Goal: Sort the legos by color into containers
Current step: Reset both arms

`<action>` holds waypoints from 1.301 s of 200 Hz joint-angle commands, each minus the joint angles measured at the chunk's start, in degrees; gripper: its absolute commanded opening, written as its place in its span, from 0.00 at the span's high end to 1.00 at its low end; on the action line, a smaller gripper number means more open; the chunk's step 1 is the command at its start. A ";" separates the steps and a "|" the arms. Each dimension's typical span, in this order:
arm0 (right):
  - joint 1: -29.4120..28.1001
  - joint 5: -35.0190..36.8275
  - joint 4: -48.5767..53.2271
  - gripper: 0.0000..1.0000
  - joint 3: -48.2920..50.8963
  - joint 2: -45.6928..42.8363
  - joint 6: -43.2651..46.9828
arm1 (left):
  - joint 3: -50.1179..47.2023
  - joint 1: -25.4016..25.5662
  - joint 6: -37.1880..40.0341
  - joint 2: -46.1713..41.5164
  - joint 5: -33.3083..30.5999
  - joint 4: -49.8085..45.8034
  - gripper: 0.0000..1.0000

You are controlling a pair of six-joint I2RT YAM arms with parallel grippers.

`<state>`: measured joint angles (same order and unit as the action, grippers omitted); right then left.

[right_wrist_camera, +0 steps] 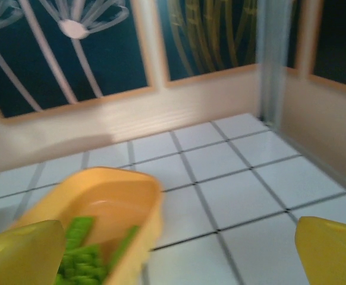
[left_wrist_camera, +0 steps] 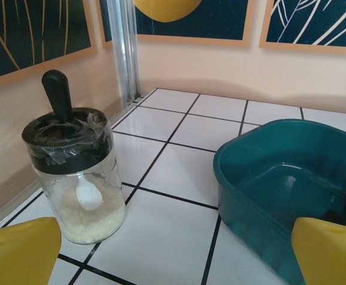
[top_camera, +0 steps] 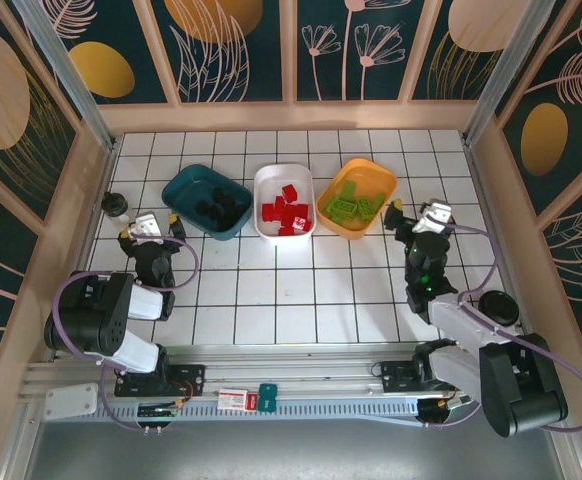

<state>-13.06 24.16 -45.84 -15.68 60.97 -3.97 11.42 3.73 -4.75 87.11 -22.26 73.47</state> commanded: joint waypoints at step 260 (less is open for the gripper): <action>12.98 -13.72 -34.62 0.01 5.02 29.16 1.77 | 0.80 -0.39 -1.27 0.03 1.01 2.11 0.01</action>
<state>0.32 8.95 -77.84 -9.76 89.84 -2.04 11.42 3.73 -4.75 87.11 -22.26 73.47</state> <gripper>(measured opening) 0.992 0.990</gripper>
